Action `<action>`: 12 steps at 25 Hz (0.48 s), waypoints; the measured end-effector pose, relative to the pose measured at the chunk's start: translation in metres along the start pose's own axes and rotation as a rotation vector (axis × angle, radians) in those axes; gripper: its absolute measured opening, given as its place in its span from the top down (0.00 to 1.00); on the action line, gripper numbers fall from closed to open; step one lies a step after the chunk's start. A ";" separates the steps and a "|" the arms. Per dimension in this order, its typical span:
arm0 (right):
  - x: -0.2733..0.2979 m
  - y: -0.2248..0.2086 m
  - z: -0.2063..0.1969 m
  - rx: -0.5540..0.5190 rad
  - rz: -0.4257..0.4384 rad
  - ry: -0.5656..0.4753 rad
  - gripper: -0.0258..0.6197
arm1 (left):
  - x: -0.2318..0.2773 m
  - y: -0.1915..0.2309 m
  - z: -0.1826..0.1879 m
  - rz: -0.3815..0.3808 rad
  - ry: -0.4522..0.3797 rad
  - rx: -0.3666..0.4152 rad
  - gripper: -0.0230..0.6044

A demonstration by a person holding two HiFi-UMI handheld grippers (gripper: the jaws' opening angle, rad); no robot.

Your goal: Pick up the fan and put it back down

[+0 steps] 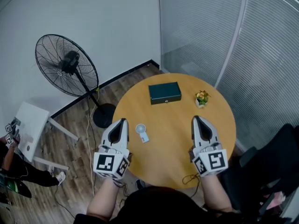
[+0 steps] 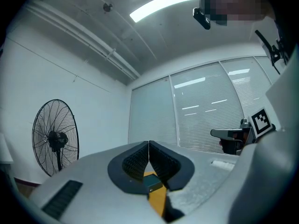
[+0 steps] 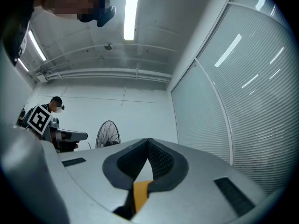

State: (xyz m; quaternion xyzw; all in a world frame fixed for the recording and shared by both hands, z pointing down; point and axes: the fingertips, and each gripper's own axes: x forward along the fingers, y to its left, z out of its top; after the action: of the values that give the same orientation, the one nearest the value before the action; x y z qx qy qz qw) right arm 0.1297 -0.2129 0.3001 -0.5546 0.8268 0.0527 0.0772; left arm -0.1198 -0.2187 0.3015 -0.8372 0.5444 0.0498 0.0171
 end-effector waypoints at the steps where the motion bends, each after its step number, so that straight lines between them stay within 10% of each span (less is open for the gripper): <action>1: 0.000 -0.001 0.000 -0.001 0.002 0.000 0.95 | 0.001 -0.001 0.000 0.000 0.001 0.000 0.95; 12: -0.007 -0.006 0.000 0.000 0.009 -0.003 0.95 | 0.000 -0.009 -0.002 0.007 0.005 -0.003 0.95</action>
State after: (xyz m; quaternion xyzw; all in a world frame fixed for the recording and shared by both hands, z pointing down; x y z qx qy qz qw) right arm 0.1378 -0.2087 0.3014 -0.5510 0.8291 0.0539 0.0781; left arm -0.1117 -0.2151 0.3037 -0.8355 0.5471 0.0488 0.0143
